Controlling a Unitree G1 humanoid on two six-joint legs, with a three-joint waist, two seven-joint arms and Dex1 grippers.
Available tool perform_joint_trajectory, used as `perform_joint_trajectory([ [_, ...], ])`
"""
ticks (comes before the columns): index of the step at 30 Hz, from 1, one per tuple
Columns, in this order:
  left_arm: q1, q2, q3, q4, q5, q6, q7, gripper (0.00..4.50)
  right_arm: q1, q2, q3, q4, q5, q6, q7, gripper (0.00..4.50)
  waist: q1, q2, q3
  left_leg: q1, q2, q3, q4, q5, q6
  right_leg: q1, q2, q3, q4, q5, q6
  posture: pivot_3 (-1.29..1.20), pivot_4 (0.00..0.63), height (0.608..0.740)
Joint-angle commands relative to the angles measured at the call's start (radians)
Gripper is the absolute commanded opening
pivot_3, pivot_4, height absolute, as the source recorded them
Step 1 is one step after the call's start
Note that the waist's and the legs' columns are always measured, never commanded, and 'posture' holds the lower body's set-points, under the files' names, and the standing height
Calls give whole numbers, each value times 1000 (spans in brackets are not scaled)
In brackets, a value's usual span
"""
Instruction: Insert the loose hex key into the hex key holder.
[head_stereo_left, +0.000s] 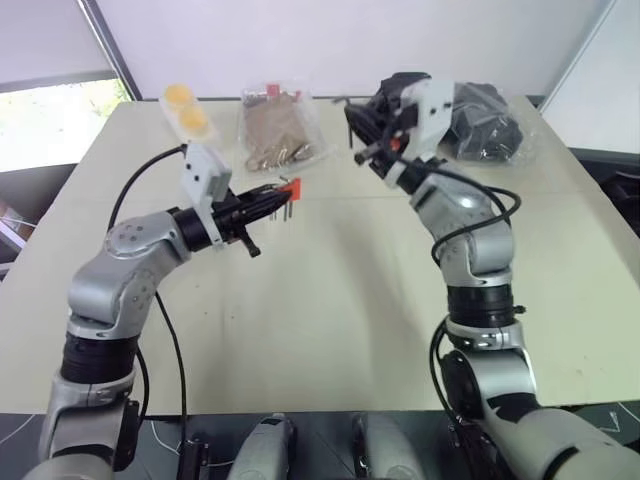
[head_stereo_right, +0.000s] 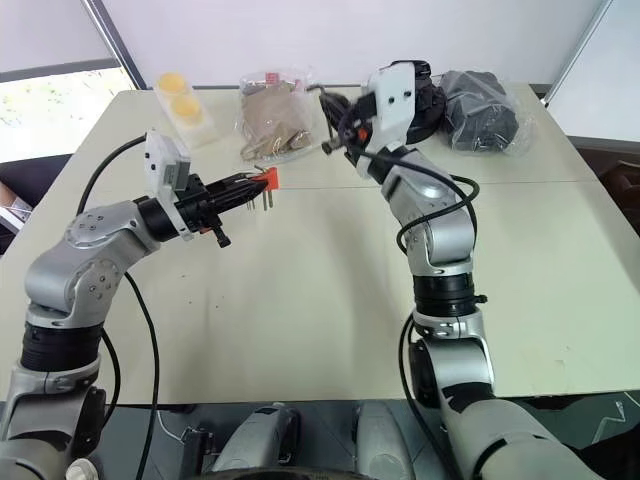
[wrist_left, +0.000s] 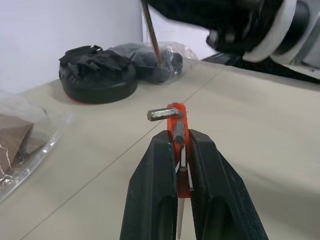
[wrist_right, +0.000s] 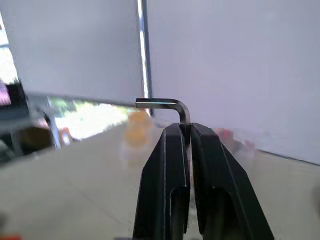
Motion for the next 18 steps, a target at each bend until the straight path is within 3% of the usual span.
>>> perform_joint_trajectory([
  [1,-26,2,31,-2,-9,-20,-6,0,-39,43,-38,-24,93,-31,-10,58,-1,0,0,0,0,0,0,0,0,0,0,0,0,0,0,0,150,740],
  [18,-103,-35,33,60,5,-26,13,0,69,95,124,-95,115,-161,65,58,-23,0,0,0,0,0,0,0,0,-3,0,0,6,0,0,0,150,740],
])
